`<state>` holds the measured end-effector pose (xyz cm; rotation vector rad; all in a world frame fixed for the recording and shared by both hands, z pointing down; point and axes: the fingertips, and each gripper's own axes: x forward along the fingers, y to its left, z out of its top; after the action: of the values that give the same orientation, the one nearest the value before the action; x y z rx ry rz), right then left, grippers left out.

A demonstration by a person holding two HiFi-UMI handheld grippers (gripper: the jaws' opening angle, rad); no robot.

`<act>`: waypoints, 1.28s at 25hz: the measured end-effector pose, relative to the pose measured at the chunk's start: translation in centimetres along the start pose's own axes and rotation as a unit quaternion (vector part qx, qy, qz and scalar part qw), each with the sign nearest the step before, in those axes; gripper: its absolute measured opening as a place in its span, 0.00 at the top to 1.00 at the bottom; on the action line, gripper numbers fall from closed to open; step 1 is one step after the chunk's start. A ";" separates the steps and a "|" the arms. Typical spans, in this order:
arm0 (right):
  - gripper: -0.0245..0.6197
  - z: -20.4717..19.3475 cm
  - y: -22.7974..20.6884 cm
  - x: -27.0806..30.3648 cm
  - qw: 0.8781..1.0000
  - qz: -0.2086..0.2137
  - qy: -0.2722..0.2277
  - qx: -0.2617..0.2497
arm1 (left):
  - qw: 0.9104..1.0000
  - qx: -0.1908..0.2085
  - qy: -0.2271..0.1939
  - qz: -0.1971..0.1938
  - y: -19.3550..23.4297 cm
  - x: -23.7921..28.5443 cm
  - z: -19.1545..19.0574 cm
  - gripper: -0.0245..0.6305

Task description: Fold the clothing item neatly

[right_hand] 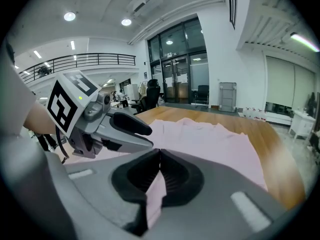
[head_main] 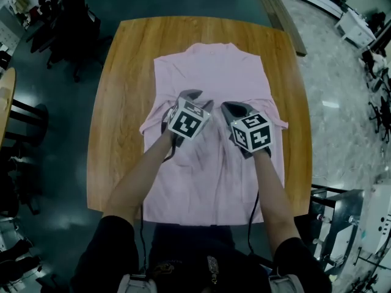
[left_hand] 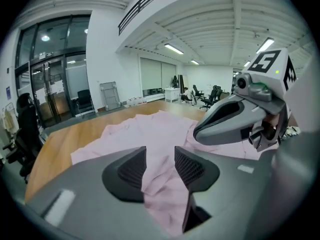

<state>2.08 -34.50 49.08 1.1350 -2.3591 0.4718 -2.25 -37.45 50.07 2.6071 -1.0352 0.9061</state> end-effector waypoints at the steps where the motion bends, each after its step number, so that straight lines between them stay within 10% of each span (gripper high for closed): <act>1: 0.96 0.5 0.8 0.7 1.000 0.008 0.000 -0.010 | 1.000 -0.004 -0.002 0.013 1.2 -0.8 -0.3 0.68; 12: 0.65 0.9 8.7 10.0 0.975 0.042 0.069 -0.206 | 0.993 -0.063 0.021 0.099 11.7 -5.9 -6.4 0.73; 17: 0.75 -0.5 7.4 12.3 0.952 0.011 0.130 -0.277 | 0.994 -0.070 0.039 0.081 12.5 -4.4 -8.3 0.73; 22: 0.93 1.3 5.2 12.3 0.971 0.020 0.111 -0.213 | 0.993 -0.066 0.067 0.078 13.2 -2.0 -9.7 0.75; 26: 0.93 3.6 0.3 11.7 0.996 0.030 0.058 -0.065 | 0.990 -0.070 0.089 0.087 13.6 -0.6 -10.5 0.78; 32: 0.93 3.3 -8.7 12.1 0.998 -0.013 0.056 0.034 | 0.985 -0.082 0.108 0.105 14.6 -0.1 -11.2 0.81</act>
<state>1.55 -48.95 53.93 1.1372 -2.2446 0.5961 -17.46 -43.86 58.22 2.2406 -1.2802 1.0717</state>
